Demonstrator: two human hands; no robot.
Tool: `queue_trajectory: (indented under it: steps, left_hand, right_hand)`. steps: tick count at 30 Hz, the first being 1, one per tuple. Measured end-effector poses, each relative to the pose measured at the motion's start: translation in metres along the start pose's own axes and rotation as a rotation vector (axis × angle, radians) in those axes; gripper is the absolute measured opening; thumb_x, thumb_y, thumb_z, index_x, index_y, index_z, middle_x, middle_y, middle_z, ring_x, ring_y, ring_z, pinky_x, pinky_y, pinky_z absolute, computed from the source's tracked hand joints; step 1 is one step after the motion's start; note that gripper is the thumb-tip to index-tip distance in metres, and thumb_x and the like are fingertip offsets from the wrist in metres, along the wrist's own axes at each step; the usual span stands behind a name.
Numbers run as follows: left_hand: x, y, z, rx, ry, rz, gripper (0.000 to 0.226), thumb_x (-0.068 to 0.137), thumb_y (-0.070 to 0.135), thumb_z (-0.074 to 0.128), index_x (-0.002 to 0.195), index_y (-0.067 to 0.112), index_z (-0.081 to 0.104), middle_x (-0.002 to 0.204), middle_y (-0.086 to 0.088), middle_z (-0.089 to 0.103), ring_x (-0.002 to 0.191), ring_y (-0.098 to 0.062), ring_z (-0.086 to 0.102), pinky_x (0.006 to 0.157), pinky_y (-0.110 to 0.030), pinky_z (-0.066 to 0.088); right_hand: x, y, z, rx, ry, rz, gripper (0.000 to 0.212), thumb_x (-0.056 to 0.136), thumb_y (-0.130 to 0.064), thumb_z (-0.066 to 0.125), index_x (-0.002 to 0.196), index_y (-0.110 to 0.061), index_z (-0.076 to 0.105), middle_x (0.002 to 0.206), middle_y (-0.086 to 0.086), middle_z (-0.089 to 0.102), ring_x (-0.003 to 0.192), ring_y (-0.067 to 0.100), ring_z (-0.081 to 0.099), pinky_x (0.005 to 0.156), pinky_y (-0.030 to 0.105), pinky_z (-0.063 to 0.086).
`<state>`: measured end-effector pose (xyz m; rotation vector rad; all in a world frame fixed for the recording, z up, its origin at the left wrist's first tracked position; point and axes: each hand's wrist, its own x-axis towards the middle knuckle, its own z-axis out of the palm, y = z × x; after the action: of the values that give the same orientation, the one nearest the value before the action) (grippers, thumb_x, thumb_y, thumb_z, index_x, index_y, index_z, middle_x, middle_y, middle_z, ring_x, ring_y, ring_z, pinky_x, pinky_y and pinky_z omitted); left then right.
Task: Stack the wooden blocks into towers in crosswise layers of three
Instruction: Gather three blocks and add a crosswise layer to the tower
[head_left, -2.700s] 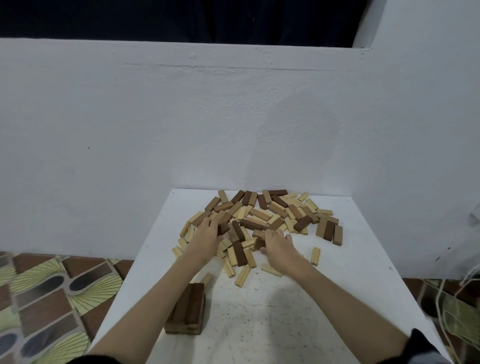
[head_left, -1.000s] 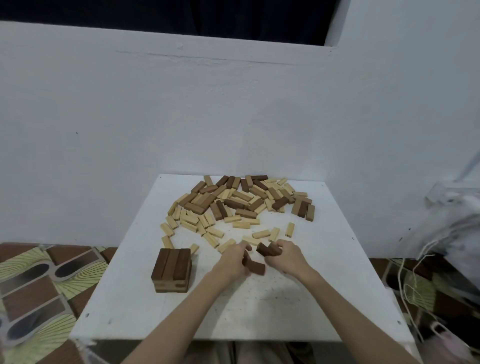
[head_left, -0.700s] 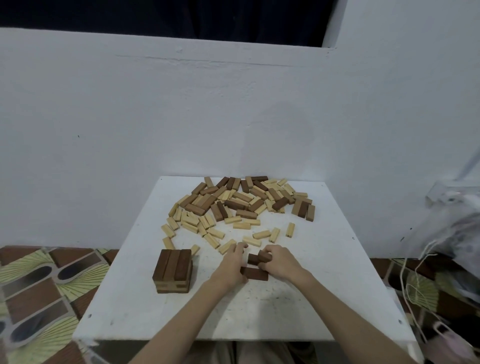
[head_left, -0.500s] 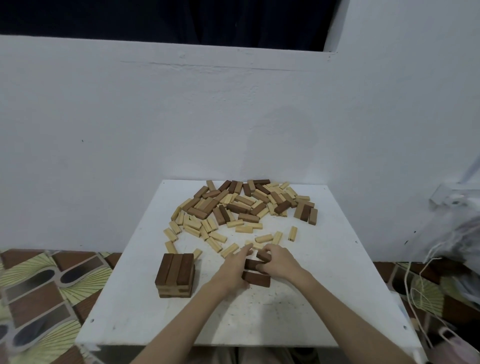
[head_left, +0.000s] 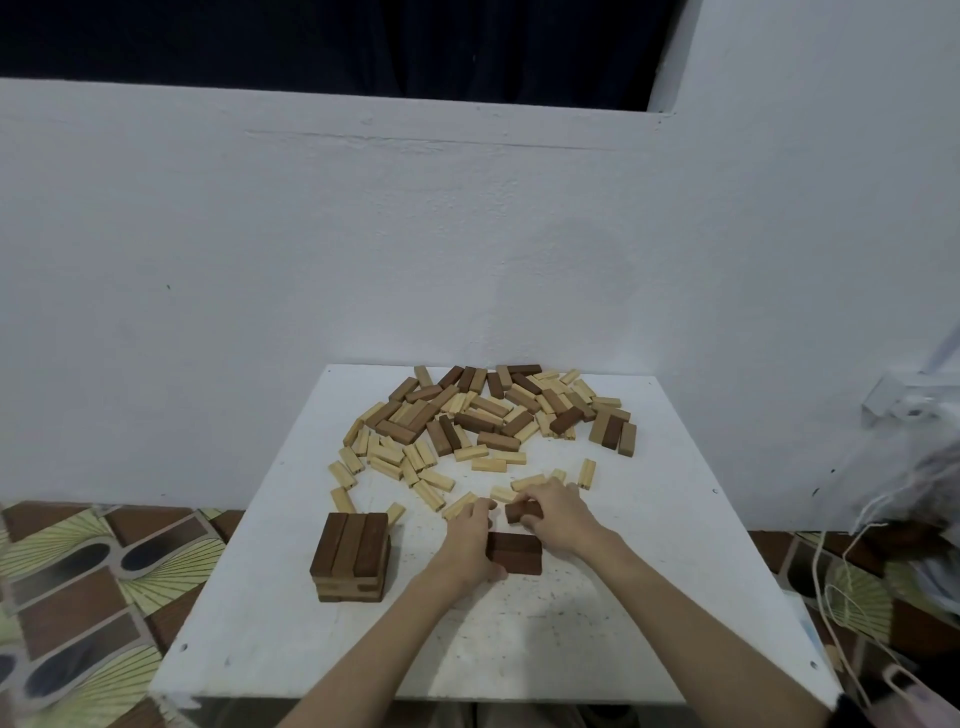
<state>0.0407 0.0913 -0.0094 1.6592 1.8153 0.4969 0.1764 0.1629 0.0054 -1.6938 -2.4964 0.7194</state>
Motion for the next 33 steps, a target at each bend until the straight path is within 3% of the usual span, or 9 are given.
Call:
queue_trajectory:
  steps: [10, 14, 16, 19, 22, 27, 33]
  left_hand:
    - [0.0, 0.0, -0.001, -0.045, -0.021, -0.055, 0.079, 0.07, 0.008, 0.078, 0.133, 0.007, 0.031, 0.13, -0.012, 0.039, 0.118, -0.026, 0.041, 0.092, -0.032, 0.041]
    - [0.001, -0.002, -0.002, -0.096, -0.026, -0.101, 0.082, 0.066, 0.004, 0.08, 0.132, 0.009, 0.031, 0.128, -0.012, 0.04, 0.107, -0.024, 0.047, 0.079, -0.027, 0.042]
    - [0.001, -0.001, -0.002, -0.116, -0.014, -0.11, 0.079, 0.067, 0.003, 0.079, 0.13, 0.008, 0.032, 0.125, -0.012, 0.041, 0.098, -0.019, 0.045, 0.07, -0.023, 0.04]
    - [0.003, 0.002, 0.001, -0.124, 0.005, -0.119, 0.076, 0.067, 0.006, 0.078, 0.128, 0.007, 0.032, 0.12, -0.014, 0.045, 0.095, -0.018, 0.044, 0.065, -0.021, 0.04]
    - [0.002, 0.006, 0.002, -0.143, 0.026, -0.127, 0.075, 0.067, 0.007, 0.079, 0.126, 0.006, 0.033, 0.119, -0.015, 0.047, 0.093, -0.018, 0.046, 0.061, -0.019, 0.041]
    - [0.003, 0.008, 0.005, -0.209, 0.041, -0.179, 0.075, 0.066, 0.005, 0.08, 0.125, 0.006, 0.032, 0.105, -0.008, 0.047, 0.094, -0.022, 0.053, 0.071, -0.031, 0.048]
    - [0.004, 0.011, 0.003, -0.295, 0.009, -0.224, 0.073, 0.07, -0.003, 0.076, 0.127, 0.004, 0.031, 0.097, -0.006, 0.048, 0.086, -0.02, 0.053, 0.054, -0.019, 0.044]
  right_hand:
    - [0.001, -0.007, 0.008, 0.072, 0.001, 0.0, 0.034, 0.095, -0.006, 0.05, 0.126, -0.016, 0.06, 0.133, 0.012, 0.043, 0.122, 0.031, 0.038, 0.102, 0.036, 0.036]
    - [-0.002, 0.004, 0.0, 0.228, 0.012, 0.135, 0.039, 0.089, 0.001, 0.055, 0.126, -0.01, 0.056, 0.113, 0.009, 0.049, 0.101, 0.021, 0.048, 0.077, 0.023, 0.037]
    - [-0.006, 0.008, -0.002, 0.322, -0.042, 0.245, 0.042, 0.085, 0.001, 0.06, 0.125, -0.011, 0.051, 0.121, 0.013, 0.052, 0.1, 0.024, 0.053, 0.067, 0.023, 0.042]
    - [-0.011, 0.008, -0.002, 0.461, -0.085, 0.347, 0.044, 0.085, 0.002, 0.062, 0.125, -0.008, 0.049, 0.123, 0.018, 0.054, 0.081, 0.025, 0.057, 0.051, 0.021, 0.047]
    - [-0.012, 0.01, 0.0, 0.495, -0.053, 0.368, 0.041, 0.086, 0.002, 0.061, 0.126, -0.004, 0.05, 0.12, 0.017, 0.055, 0.08, 0.026, 0.059, 0.061, 0.025, 0.052]
    - [-0.013, 0.009, 0.003, 0.507, -0.024, 0.399, 0.036, 0.087, 0.003, 0.059, 0.123, 0.0, 0.053, 0.109, 0.011, 0.052, 0.085, 0.026, 0.06, 0.08, 0.035, 0.057]
    - [-0.016, 0.008, 0.007, 0.559, -0.014, 0.408, 0.037, 0.084, 0.005, 0.061, 0.12, -0.001, 0.056, 0.111, 0.013, 0.056, 0.098, 0.031, 0.064, 0.08, 0.039, 0.058]
